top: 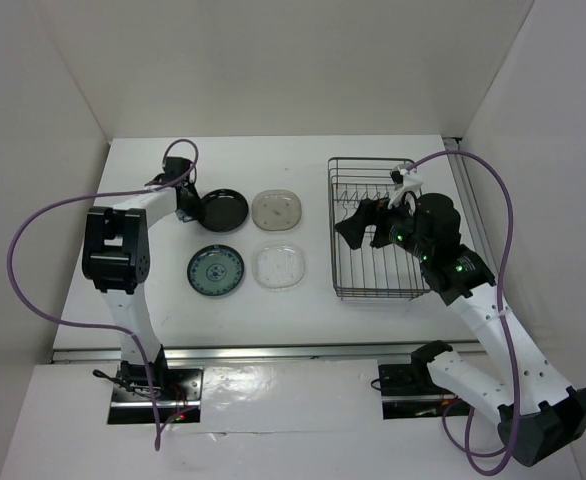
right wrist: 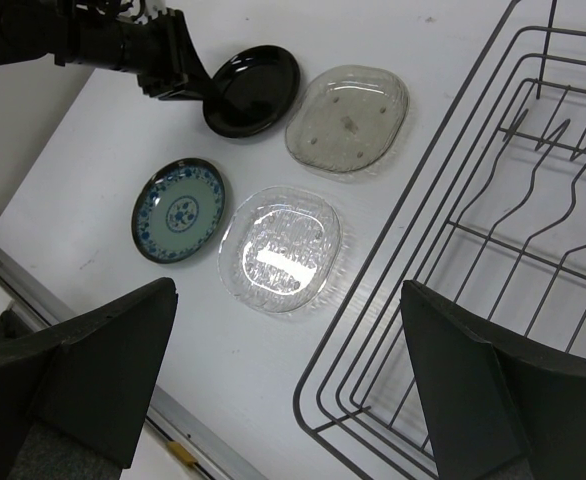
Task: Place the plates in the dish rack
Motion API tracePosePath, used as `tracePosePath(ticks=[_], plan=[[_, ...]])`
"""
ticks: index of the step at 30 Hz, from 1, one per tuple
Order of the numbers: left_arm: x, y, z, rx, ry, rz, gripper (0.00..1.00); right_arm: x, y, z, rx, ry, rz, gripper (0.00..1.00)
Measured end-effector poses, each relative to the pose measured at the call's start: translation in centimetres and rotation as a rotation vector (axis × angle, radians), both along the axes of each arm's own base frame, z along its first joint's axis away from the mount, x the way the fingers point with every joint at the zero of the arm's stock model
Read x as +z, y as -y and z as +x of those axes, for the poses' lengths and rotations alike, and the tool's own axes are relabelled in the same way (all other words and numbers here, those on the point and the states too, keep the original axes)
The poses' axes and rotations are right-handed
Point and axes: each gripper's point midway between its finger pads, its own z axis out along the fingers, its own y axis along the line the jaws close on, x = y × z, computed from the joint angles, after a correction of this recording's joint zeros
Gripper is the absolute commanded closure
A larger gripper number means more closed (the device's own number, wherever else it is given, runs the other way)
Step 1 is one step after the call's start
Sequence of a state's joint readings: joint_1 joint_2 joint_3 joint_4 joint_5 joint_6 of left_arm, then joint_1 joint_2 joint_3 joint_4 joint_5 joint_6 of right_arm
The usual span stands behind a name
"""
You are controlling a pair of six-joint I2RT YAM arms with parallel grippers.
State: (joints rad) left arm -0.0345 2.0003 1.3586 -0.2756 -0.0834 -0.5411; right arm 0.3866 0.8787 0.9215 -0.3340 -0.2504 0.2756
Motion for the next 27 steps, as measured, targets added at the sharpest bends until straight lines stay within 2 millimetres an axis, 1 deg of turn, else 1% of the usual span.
tracePosePath(ticks=[4,7,10,12,14,17,19,21,24,25,27], plan=[[0.2,-0.3,-0.1,0.025,-0.002,0.012,1.00,0.0,0.0,0.0,0.000,0.001,0.000,0.00],[1.1,-0.5,-0.7,0.023,-0.003,0.035,1.00,-0.2,0.0,0.1,0.000,0.001,0.001,0.00],[3.7,-0.5,-1.0,-0.006,0.046,0.048,1.00,-0.5,-0.1,0.2,0.000,-0.005,-0.001,0.00],[6.5,-0.6,-0.9,-0.023,0.107,0.059,1.00,-0.7,-0.2,0.5,0.000,-0.004,0.000,0.00],[8.6,-0.7,-0.8,-0.039,0.158,0.070,1.00,-0.9,-0.3,0.7,0.000,-0.005,0.003,0.00],[11.1,-0.3,-0.7,-0.071,0.222,0.064,1.00,-1.5,-0.5,1.0,0.002,-0.022,0.002,0.00],[11.9,0.0,-0.7,-0.085,0.250,0.055,1.00,-1.8,-0.7,1.3,0.004,-0.032,0.003,0.00],[12.2,0.5,-0.8,-0.114,0.261,0.039,1.00,-2.0,-0.9,1.7,0.006,-0.035,0.003,0.00],[12.6,1.8,-1.4,-0.185,0.273,-0.008,1.00,-2.2,-1.7,2.5,0.039,-0.019,0.005,0.00],[13.1,2.3,-1.6,-0.216,0.283,-0.024,1.00,-2.2,-2.1,2.6,0.059,-0.015,0.008,0.00],[14.8,3.7,-2.2,-0.289,0.329,-0.071,1.00,-2.1,-3.3,3.1,0.116,0.005,0.025,0.00]])
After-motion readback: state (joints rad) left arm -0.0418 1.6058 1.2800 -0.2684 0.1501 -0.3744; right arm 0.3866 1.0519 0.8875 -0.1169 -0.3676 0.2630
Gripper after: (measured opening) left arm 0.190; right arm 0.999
